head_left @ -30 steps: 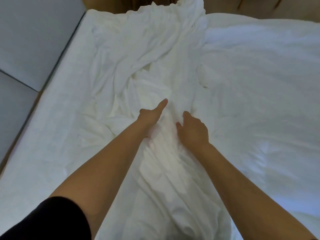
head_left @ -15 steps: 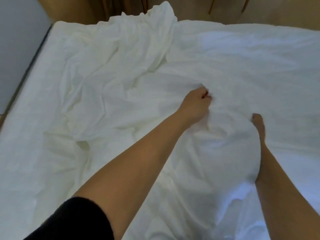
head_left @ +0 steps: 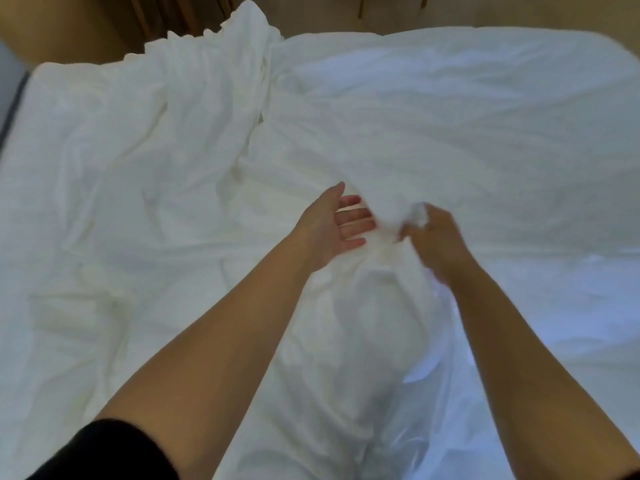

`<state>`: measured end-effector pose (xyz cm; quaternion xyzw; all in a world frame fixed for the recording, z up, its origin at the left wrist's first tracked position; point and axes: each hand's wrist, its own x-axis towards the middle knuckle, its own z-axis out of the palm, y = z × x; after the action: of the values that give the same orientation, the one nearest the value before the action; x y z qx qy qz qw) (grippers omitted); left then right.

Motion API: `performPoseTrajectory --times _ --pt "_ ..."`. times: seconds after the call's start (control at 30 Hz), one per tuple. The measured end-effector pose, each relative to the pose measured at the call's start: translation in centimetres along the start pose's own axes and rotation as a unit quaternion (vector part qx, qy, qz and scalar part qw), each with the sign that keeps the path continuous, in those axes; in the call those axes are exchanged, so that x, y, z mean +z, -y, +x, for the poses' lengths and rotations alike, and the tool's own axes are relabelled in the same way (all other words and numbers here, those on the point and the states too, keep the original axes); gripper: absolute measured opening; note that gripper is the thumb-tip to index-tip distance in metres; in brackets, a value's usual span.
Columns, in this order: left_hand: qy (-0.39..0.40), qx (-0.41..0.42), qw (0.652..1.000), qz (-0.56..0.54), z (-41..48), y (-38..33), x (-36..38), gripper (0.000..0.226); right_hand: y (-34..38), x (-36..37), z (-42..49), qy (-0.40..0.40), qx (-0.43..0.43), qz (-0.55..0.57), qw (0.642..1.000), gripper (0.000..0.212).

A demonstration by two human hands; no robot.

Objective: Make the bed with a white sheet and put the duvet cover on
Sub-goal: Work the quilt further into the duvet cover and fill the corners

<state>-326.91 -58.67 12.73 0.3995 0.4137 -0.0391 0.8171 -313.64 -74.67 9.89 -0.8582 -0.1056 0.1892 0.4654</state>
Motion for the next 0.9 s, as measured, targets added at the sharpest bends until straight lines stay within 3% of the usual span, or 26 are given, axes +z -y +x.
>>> performPoseTrajectory --times 0.03,0.07,0.1,0.2,0.3,0.37,0.43,0.47,0.5,0.6,0.73,0.8,0.87,0.9 --pt "-0.007 0.028 0.995 0.1 -0.1 0.1 -0.1 0.027 -0.4 0.4 -2.0 -0.054 0.02 -0.04 0.998 0.021" --pt "-0.02 0.061 0.975 0.211 -0.6 0.4 -0.4 0.025 -1.6 -0.4 -2.1 -0.128 0.019 -0.082 0.988 0.016" --pt "-0.024 0.084 0.943 0.322 -1.1 1.0 -0.6 0.029 -2.7 -0.2 -2.7 -0.15 0.059 -0.101 0.982 0.011" --pt "-0.02 0.064 0.813 0.578 -2.2 4.0 -1.2 0.079 -3.2 1.0 -3.0 -0.065 0.134 -0.16 0.976 0.054" --pt "-0.013 0.016 0.652 0.758 -2.7 7.9 -2.2 0.112 -3.6 3.4 -7.3 -0.004 0.065 -0.2 0.978 0.073" --pt "-0.033 0.023 0.541 0.84 -3.2 10.9 -3.0 0.097 -4.1 2.9 -9.7 -0.003 0.045 -0.228 0.973 0.078" --pt "-0.055 0.087 0.473 0.875 -3.5 13.0 -3.6 0.056 -5.4 2.4 -12.7 0.018 0.063 -0.239 0.969 0.08" --pt "-0.061 0.111 0.467 0.875 -3.6 13.6 -3.7 0.04 -6.2 2.3 -14.5 0.028 0.083 -0.234 0.968 0.08" --pt "-0.07 0.131 0.484 0.862 -3.7 13.6 -3.7 0.035 -6.8 2.2 -15.8 0.032 0.104 -0.218 0.97 0.081" --pt "-0.069 0.2 0.576 0.789 -4.3 13.2 -1.9 0.039 -8.6 1.6 -19.6 0.01 0.152 -0.12 0.981 0.084" --pt "-0.032 0.414 0.703 0.577 -6.2 11.2 4.4 0.039 -10.0 0.9 -22.3 -0.012 0.166 -0.014 0.986 0.082" --pt "0.008 0.479 0.713 0.512 -7.1 10.3 8.2 0.044 -10.4 0.2 -22.4 -0.027 0.174 0.031 0.984 0.078" --pt "0.055 0.447 0.728 0.517 -6.7 10.9 10.2 0.033 -11.1 -0.8 -22.2 -0.042 0.196 0.075 0.977 0.073" --pt "0.058 0.396 0.719 0.568 -5.8 11.8 10.2 0.027 -11.6 -1.3 -22.0 -0.048 0.217 0.1 0.97 0.071"
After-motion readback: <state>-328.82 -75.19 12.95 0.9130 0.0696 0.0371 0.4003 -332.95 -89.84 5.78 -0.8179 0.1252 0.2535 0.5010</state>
